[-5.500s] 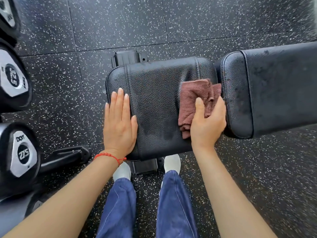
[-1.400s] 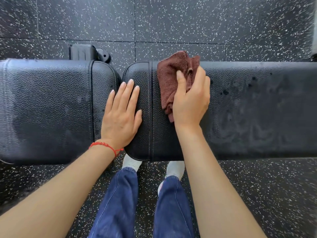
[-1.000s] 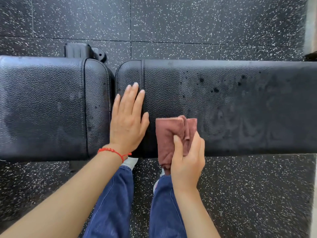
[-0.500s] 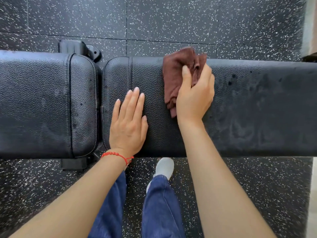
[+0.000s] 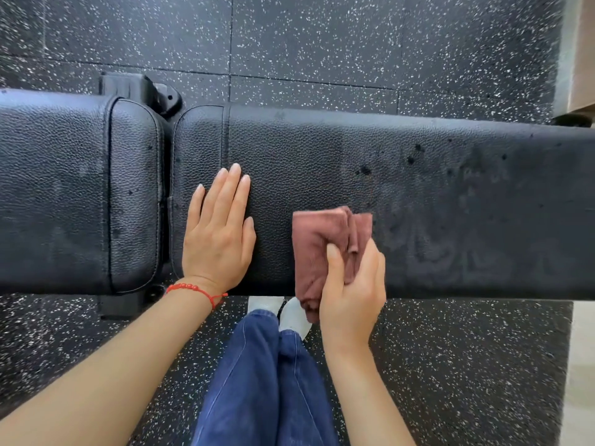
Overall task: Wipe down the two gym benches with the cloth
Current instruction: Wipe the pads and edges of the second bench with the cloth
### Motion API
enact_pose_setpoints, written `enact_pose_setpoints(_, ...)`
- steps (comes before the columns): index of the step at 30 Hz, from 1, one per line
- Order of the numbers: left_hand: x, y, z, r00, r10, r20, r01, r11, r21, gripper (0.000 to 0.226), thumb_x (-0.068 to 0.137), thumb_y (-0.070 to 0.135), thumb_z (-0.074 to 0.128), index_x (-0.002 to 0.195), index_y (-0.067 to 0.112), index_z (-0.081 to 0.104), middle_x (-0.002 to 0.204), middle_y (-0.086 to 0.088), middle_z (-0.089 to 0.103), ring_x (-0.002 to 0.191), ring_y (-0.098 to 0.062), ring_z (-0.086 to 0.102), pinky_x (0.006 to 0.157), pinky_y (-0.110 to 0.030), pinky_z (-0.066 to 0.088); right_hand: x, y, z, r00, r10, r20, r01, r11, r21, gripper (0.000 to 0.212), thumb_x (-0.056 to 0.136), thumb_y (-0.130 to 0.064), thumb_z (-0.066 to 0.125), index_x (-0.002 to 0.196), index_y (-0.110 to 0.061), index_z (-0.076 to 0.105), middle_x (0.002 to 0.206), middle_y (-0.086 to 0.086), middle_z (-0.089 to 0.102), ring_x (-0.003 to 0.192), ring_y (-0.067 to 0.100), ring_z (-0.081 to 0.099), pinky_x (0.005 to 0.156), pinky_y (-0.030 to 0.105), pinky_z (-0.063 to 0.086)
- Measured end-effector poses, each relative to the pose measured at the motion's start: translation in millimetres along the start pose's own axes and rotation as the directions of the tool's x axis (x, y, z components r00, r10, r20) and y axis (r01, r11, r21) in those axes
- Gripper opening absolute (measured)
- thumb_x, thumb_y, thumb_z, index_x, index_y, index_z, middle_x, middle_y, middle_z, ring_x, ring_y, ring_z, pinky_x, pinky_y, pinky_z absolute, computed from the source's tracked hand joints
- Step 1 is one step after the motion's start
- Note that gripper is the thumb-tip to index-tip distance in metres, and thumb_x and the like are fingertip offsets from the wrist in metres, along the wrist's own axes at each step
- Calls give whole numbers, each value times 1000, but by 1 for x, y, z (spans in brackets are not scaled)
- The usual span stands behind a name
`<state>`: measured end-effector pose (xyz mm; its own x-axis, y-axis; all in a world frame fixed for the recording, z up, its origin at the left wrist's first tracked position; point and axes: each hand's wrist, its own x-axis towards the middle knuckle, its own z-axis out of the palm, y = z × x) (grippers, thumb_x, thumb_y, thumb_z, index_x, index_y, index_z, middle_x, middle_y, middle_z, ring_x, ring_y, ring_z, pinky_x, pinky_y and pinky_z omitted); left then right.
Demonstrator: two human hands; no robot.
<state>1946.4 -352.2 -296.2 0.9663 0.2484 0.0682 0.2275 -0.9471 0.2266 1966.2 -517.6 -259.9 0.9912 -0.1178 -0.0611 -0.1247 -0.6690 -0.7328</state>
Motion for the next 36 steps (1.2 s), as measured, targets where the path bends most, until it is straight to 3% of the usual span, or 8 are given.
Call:
enact_pose_setpoints(4, 1, 2, 1, 1000, -9, -7, 9, 1000, 11, 51, 92, 18, 34, 139, 0, 37, 147, -16, 33, 137, -27, 26, 113, -44, 16, 3, 2, 2, 1000, 19, -14, -19, 1000, -11, 51, 88, -41, 50, 115, 3, 55, 96, 9, 58, 91, 16, 53, 82, 7, 35)
enact_pose_setpoints(7, 2, 5, 0, 999, -37, -17, 37, 999, 4, 50, 90, 16, 36, 137, -1, 40, 146, -17, 36, 136, -28, 28, 112, -45, 18, 18, -4, 6, 999, -28, -25, 28, 999, -32, 54, 90, -44, 48, 113, 5, 55, 94, 12, 59, 90, 20, 53, 81, 15, 37)
enact_pose_setpoints(11, 11, 22, -6, 995, -89, -32, 88, 995, -54, 48, 87, 16, 43, 132, -1, 46, 143, -19, 39, 134, -31, 29, 111, -49, 19, 64, -18, 15, 995, -27, -98, 25, 999, -20, 50, 88, -37, 52, 114, 5, 55, 96, 15, 60, 91, 25, 56, 74, 18, 35)
enact_pose_setpoints(16, 38, 60, -2, 1000, 13, 11, -11, 993, -120, 51, 88, 20, 41, 136, 2, 44, 146, -17, 35, 137, -28, 25, 111, -49, 17, 127, -24, 25, 985, -97, -140, 90, 994, -54, 49, 90, -38, 51, 116, 3, 54, 98, 17, 60, 93, 32, 58, 73, 24, 35)
enact_pose_setpoints(23, 41, 65, 15, 996, 63, 70, -62, 998, -13, 54, 92, 26, 38, 140, 3, 38, 148, -15, 32, 137, -27, 24, 111, -48, 17, 85, -2, 0, 995, -81, -67, 76, 995, -68, 49, 89, -35, 53, 115, 7, 54, 97, 16, 60, 92, 25, 57, 79, 16, 37)
enact_pose_setpoints(29, 41, 66, 15, 996, 50, 78, -51, 999, 16, 54, 92, 27, 35, 141, 4, 36, 149, -13, 30, 139, -26, 22, 112, -48, 16, 14, 35, -38, 999, 20, 26, -18, 997, -69, 55, 92, -52, 40, 116, -3, 49, 98, 15, 60, 93, 21, 54, 82, 21, 40)
enact_pose_setpoints(33, 41, 68, 15, 995, 46, 88, -50, 998, 35, 54, 93, 27, 34, 142, 3, 35, 150, -14, 29, 139, -27, 21, 112, -48, 15, 28, 29, -36, 997, 82, -6, -82, 996, -33, 52, 87, -42, 50, 115, 2, 54, 96, 13, 59, 92, 20, 53, 79, 15, 36)
enact_pose_setpoints(36, 40, 70, 15, 995, 35, 93, -40, 998, 42, 54, 93, 27, 34, 142, 2, 34, 150, -15, 29, 139, -28, 21, 113, -48, 13, 62, 21, -34, 999, 31, -28, -31, 1000, 0, 50, 86, -39, 52, 114, 2, 55, 94, 14, 59, 90, 28, 58, 75, 17, 35)
